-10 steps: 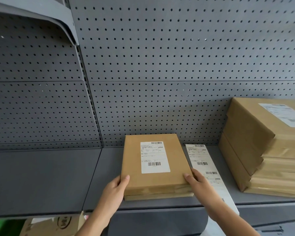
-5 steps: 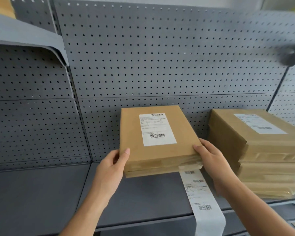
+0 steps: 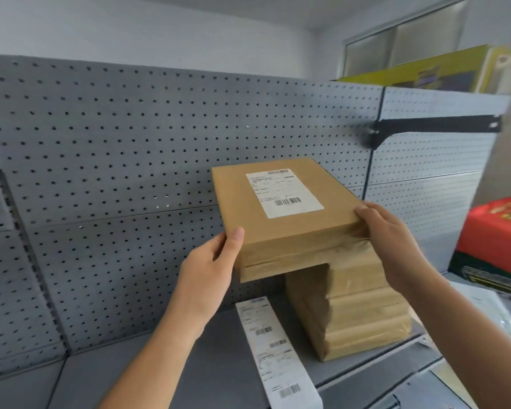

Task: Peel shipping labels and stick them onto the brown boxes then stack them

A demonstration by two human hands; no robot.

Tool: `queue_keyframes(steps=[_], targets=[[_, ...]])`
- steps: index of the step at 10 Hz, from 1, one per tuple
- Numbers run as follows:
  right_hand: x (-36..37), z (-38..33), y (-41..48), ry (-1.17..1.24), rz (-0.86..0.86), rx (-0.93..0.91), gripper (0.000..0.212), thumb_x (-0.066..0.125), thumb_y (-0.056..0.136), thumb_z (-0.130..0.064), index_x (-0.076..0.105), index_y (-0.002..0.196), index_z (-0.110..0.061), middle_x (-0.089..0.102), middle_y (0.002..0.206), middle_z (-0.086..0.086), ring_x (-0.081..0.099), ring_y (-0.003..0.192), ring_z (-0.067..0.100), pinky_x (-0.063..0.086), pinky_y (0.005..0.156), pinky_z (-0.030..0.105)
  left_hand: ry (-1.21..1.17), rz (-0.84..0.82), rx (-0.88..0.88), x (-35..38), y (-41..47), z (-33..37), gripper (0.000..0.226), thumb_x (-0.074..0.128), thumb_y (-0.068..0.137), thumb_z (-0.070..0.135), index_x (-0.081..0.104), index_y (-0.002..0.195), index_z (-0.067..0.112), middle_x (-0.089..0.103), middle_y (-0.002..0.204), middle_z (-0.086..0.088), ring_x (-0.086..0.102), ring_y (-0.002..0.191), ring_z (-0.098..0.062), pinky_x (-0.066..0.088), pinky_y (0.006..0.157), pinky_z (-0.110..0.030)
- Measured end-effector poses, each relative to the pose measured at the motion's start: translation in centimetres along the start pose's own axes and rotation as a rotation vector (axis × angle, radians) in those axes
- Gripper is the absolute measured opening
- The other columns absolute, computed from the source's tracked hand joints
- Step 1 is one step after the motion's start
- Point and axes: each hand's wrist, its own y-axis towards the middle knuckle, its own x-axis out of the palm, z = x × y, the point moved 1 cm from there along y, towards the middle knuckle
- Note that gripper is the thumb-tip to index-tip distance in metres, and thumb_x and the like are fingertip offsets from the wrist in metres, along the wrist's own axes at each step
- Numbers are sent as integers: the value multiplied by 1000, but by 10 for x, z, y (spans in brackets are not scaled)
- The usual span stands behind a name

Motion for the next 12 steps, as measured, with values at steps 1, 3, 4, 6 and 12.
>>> queue_keyframes(steps=[1,3,4,6,12], targets=[[-29,1,21,-5,72,-8,24,50,96,-40,67,112,-32,65,109,-9,57,103,11,41,79,30,-27,-70,32,29,14,14,29,45,88,76,68,94,58,73,97,36,66,102,7,53,101,-33],[-91,16,72,-8,205,28,27,53,92,-44,68,104,-25,66,106,0,57,98,20,46,83,37,-50,-187,80,101,48,26,58,46,76,90,74,99,45,79,105,12,72,104,-8,55,100,-45],[-114,34,97,-12,212,51,25,54,94,-42,68,99,-22,62,95,1,52,89,19,40,74,34,-26,-197,68,137,64,23,74,44,76,91,76,99,28,79,103,0,73,97,-16,57,97,-49],[-131,69,125,-44,200,136,26,55,94,-45,68,97,-23,65,99,1,57,97,21,46,89,41,55,-186,42,172,84,8,82,43,80,88,75,104,17,78,104,-5,73,95,-20,58,94,-46],[-126,73,116,-355,310,-116,47,47,100,-47,52,136,-18,55,137,5,52,122,23,40,95,39,49,-131,-9,168,76,-10,73,47,73,89,65,121,36,69,109,19,65,106,0,57,98,-36]])
